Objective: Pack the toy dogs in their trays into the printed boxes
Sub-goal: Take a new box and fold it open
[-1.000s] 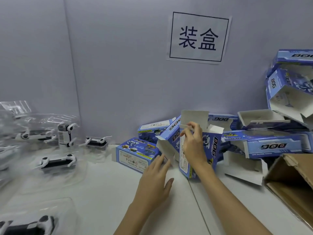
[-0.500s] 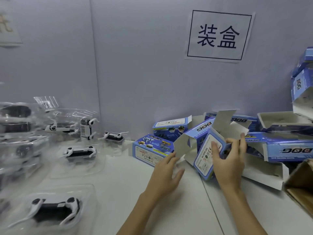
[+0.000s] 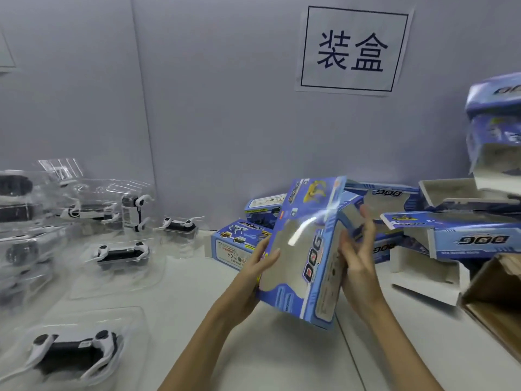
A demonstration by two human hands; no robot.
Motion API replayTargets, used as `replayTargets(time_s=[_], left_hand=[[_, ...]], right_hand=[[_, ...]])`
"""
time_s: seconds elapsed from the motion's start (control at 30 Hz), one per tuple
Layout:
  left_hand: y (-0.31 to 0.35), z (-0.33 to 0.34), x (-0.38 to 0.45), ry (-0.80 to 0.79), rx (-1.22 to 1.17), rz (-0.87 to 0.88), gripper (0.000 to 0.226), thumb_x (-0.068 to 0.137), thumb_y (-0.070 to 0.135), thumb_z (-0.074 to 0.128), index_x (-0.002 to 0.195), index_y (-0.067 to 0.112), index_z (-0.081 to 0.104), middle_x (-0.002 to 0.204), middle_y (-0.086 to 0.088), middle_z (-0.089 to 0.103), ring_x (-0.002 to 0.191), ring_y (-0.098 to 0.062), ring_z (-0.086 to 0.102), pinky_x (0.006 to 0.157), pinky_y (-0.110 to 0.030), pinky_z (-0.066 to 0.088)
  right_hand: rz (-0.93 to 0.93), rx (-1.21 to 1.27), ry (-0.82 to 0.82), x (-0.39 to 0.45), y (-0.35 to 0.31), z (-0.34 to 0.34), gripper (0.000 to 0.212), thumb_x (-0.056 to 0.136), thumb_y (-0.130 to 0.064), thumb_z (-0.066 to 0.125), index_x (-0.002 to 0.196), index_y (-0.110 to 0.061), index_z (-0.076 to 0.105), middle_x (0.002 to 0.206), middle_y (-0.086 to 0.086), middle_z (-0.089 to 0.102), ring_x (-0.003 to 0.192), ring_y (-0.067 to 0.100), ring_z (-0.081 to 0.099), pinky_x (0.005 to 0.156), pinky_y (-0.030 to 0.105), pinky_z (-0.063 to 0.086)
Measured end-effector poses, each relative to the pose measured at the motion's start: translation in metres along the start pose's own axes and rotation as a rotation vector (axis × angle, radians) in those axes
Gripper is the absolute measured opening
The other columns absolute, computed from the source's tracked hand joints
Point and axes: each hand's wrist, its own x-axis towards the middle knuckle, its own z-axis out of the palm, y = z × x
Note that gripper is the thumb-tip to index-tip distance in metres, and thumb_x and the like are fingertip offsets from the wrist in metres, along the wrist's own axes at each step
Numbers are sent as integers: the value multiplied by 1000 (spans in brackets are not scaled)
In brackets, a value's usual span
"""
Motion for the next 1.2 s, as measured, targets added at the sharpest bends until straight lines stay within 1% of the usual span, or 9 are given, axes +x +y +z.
replayTargets(time_s=[0.07,0.13,0.3,0.43,0.6,0.7,0.87,1.03,1.2], left_hand=[[-1,-5,2,-8,-9,16,64,79,35,90,127,60,55,133,-2,70,117,-32,71,85,-44,63],[-3,-6,5,45,49,70,86,73,26,94,132,64,45,132,-8,69,113,-35,72,84,-48,62],[-1,-4,4,36,215,185,116,71,31,95,139,82,16,135,17,63,116,-20,72,84,-45,64],[3,2,-1,10,222,220,99,72,50,93,132,86,23,129,39,59,119,-4,67,84,-33,62],[8,5,-2,153,209,201,69,76,62,76,129,78,35,148,15,54,135,-20,57,107,-54,52],[13,6,-7,124,216,155,54,73,63,76,102,91,40,140,20,58,130,-17,61,105,-49,55],[17,8,-6,115,273,247,67,75,54,80,128,70,42,128,19,68,117,-11,70,85,-33,62],[26,1,-10,61,402,269,68,78,54,78,125,79,36,128,30,64,117,-5,68,80,-23,60],[21,-3,-5,204,396,372,71,82,41,84,128,56,32,131,9,64,109,-11,73,74,-23,61]], right_hand=[[16,-120,13,0,3,2,70,109,-22,52,160,-52,15,141,5,59,120,12,66,93,26,56],[-8,-165,25,-1,5,3,58,109,-20,50,156,-49,30,137,6,62,120,12,65,103,37,55],[12,-200,-89,-11,0,12,57,101,-44,59,155,-47,39,141,-27,59,137,-1,51,113,27,44],[65,-191,-151,-14,6,15,66,99,-43,65,158,-43,36,150,-13,56,141,7,50,119,46,43],[139,-139,-204,-17,11,16,50,100,-41,66,147,-41,48,135,-7,68,125,20,66,105,52,55],[153,-119,-231,-20,11,18,44,100,-39,66,141,-38,51,131,-3,70,121,24,69,100,50,59],[107,-92,-280,-13,-6,10,63,90,-28,62,149,-35,39,130,6,69,116,28,71,96,47,60],[89,-166,-380,-11,-22,-2,61,88,-28,65,142,-39,41,124,1,72,115,22,71,99,37,59],[30,-211,-156,-15,-13,13,70,98,-20,72,148,-51,33,135,1,61,123,11,65,103,34,56]])
